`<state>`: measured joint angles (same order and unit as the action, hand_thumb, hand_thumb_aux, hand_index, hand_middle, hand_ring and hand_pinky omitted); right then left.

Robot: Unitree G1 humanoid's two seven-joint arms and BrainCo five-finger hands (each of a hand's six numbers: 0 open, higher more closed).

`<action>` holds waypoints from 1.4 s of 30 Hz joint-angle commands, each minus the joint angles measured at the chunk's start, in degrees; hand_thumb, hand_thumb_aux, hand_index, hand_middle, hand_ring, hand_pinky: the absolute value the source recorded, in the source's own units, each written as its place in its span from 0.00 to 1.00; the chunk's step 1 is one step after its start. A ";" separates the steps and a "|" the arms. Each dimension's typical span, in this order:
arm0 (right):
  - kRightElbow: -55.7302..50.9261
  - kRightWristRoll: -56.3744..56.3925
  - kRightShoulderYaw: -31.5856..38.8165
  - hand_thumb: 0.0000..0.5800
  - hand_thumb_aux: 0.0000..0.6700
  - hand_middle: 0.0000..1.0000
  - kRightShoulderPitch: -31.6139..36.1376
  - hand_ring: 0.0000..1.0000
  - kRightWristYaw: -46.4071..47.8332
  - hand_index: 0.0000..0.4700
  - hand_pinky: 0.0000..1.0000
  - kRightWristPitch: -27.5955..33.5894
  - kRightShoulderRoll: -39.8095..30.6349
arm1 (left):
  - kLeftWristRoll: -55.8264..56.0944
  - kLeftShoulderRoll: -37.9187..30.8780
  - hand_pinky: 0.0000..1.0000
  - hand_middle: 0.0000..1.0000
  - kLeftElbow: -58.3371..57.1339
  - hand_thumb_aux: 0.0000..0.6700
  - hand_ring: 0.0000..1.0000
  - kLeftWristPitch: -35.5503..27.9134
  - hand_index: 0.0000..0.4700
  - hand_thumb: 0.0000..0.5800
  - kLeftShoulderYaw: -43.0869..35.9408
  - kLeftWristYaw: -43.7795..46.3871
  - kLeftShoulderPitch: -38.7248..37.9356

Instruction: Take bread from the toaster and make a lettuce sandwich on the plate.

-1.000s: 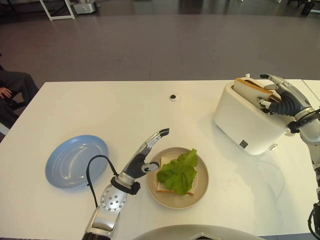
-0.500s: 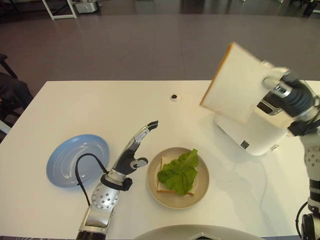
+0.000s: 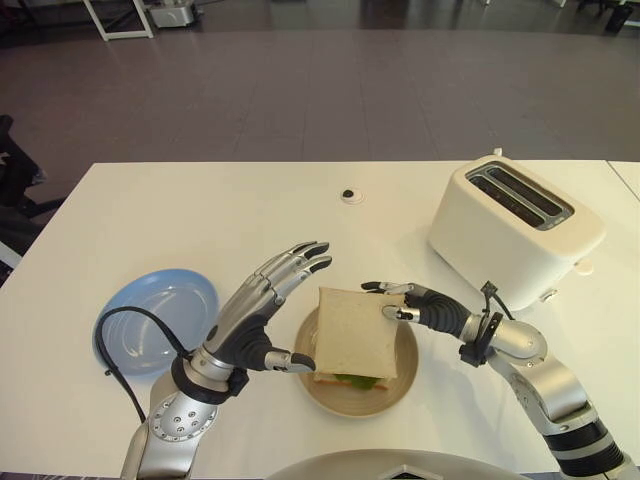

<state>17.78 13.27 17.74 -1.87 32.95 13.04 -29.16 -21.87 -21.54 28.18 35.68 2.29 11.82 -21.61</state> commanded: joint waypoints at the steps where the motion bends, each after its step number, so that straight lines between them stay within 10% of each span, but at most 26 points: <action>1: -1.76 -5.69 0.63 1.00 1.00 0.00 -0.19 0.00 -0.58 1.00 0.00 -3.88 -0.37 | -5.24 -0.86 0.00 0.00 1.61 0.00 0.00 0.07 0.00 0.00 -2.13 1.25 -0.37; 27: -4.22 -19.48 1.65 1.00 1.00 0.00 0.11 0.00 -1.82 1.00 0.00 -12.29 2.09 | -39.53 -9.12 0.00 0.00 -11.55 0.00 0.00 -0.28 0.00 0.00 -13.27 -5.21 -2.89; 28: -4.09 -19.50 1.65 0.94 0.75 0.00 0.08 0.00 -1.80 0.75 0.00 -12.35 2.29 | -39.12 -9.27 0.00 0.00 -12.66 0.00 0.00 -0.34 0.00 0.00 -13.87 -5.44 -2.65; 30: -3.87 -18.76 0.86 0.00 0.00 0.00 0.55 0.00 -2.62 0.00 0.00 -13.62 3.53 | -38.97 -9.63 0.00 0.00 -15.09 0.00 0.00 -0.74 0.00 0.00 -15.34 -5.79 -2.03; 42: -4.44 -13.06 -10.86 0.00 0.00 0.00 5.29 0.00 0.90 0.00 0.00 -30.46 -0.72 | -37.36 -11.68 0.00 0.00 -19.82 0.00 0.00 -4.57 0.00 0.00 -20.20 -6.45 2.98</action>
<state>14.13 -0.48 7.12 4.88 29.69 -13.68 -26.09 -57.28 -30.94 12.50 33.51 -16.71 1.89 -17.26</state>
